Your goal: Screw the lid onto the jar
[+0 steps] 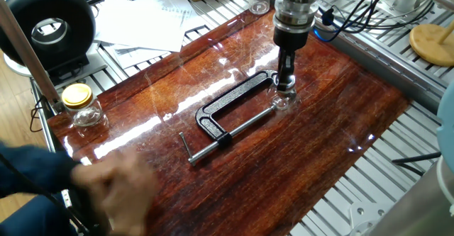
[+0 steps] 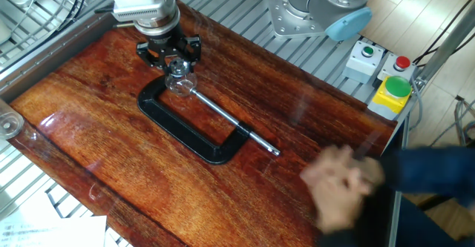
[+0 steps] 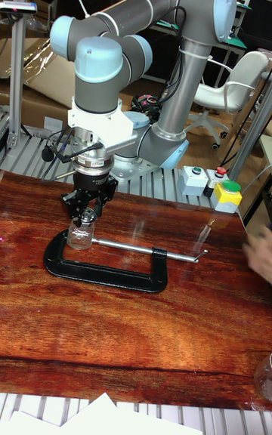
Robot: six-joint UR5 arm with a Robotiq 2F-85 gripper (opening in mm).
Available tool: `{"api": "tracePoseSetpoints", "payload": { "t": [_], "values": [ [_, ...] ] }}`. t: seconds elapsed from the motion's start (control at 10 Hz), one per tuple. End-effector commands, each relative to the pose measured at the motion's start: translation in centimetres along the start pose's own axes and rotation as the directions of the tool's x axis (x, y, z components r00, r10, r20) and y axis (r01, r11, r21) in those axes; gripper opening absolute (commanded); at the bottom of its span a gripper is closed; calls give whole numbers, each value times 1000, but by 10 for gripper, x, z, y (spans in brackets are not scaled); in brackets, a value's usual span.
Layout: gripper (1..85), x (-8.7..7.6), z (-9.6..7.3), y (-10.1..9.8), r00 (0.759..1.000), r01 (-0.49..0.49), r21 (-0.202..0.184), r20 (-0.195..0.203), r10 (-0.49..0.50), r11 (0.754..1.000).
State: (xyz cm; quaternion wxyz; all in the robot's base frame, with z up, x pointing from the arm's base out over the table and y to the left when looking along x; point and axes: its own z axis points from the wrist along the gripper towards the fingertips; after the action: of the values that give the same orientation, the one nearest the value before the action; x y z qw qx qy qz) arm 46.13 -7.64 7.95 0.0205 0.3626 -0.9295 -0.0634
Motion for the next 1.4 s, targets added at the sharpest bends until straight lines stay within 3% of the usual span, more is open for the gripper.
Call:
{"api": "tracePoseSetpoints", "payload": {
  "t": [0.0,0.6,0.9,1.2,1.3],
  "values": [
    [17,-2,2,-1,1000,4,-3,19,-4,1000],
    [17,-1,4,-3,1000,10,1,15,-10,1000],
    [20,1,4,-8,1000,22,22,8,-23,1000],
    [133,3,8,-4,999,33,24,-1,-33,999],
    [207,4,8,-3,999,45,19,-6,-45,999]
  ]
}}
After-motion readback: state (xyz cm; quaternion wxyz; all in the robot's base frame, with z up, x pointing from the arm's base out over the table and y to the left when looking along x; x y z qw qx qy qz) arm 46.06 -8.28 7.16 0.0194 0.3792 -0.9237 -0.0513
